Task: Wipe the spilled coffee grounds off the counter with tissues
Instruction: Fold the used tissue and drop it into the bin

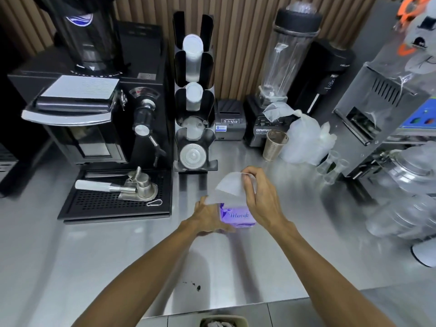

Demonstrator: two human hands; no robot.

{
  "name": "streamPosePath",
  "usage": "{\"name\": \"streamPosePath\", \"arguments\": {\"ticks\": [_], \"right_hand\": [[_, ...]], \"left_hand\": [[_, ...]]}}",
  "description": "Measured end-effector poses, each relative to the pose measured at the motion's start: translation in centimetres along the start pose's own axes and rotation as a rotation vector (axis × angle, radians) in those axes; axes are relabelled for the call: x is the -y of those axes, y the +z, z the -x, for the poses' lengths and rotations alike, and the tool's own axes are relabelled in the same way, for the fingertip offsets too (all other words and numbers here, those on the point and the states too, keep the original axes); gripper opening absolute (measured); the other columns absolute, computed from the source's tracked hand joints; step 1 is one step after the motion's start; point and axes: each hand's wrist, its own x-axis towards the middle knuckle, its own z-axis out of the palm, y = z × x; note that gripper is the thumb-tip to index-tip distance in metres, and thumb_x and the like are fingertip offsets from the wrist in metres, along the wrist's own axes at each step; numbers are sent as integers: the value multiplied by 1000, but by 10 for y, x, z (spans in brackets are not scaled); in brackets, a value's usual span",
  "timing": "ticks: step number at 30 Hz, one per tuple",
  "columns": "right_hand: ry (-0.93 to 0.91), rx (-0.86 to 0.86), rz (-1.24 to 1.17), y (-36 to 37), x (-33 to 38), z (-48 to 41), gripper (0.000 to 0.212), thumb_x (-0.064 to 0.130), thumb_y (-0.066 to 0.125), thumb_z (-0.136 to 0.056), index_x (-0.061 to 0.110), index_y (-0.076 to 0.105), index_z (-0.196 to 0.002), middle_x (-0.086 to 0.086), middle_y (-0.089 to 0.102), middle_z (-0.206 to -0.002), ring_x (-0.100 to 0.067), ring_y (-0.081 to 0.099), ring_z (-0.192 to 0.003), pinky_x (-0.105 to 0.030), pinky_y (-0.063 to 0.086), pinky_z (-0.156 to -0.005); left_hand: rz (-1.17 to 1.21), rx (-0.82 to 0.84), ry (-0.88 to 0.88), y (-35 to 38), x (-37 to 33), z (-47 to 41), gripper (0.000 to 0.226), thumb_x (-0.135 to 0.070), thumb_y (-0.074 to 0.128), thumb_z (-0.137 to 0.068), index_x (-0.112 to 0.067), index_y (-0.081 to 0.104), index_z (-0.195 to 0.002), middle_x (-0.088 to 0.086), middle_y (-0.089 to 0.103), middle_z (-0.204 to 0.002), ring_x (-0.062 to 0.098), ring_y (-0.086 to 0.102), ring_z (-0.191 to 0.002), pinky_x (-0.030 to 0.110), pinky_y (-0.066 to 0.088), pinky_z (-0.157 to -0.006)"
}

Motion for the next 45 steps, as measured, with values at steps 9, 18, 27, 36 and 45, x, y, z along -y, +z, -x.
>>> {"name": "streamPosePath", "arguments": {"ticks": [9,18,27,36,45], "right_hand": [[165,-47,-219,5,5,14,9,23,45,-102,18,49,-108,15,56,-91,1,53,-83,-14,41,-67],[461,172,-396,0,-9,43,15,10,53,-97,22,62,-100,0,65,-99,-10,61,-85,-7,46,-63],[800,389,-710,-3,-10,69,21,-3,46,-92,-8,66,-95,-21,69,-87,-30,65,-56,-31,54,-51],[671,539,-600,21,-14,89,24,2,83,-71,-1,70,-92,-18,68,-98,-26,69,-63,-29,59,-67],[-23,670,-4,94,-3,91,30,-8,55,-83,7,77,-97,-11,66,-99,-25,64,-83,-11,42,-74]], "left_hand": [[948,-458,36,-21,-32,54,30,-26,69,-88,-19,60,-116,-8,71,-97,7,68,-85,18,51,-62],[779,-533,-55,-12,-11,93,20,-4,63,-90,-21,75,-92,-14,74,-92,2,67,-84,20,52,-76],[833,-469,-223,1,8,126,24,5,64,-82,-14,79,-87,-4,75,-99,13,68,-99,22,53,-88],[328,-505,-115,5,29,141,14,-6,82,-73,-18,78,-81,-9,71,-89,-4,63,-77,11,40,-69],[-372,-453,80,2,79,160,26,1,62,-85,-13,76,-102,5,61,-104,21,62,-92,22,49,-81]]}}
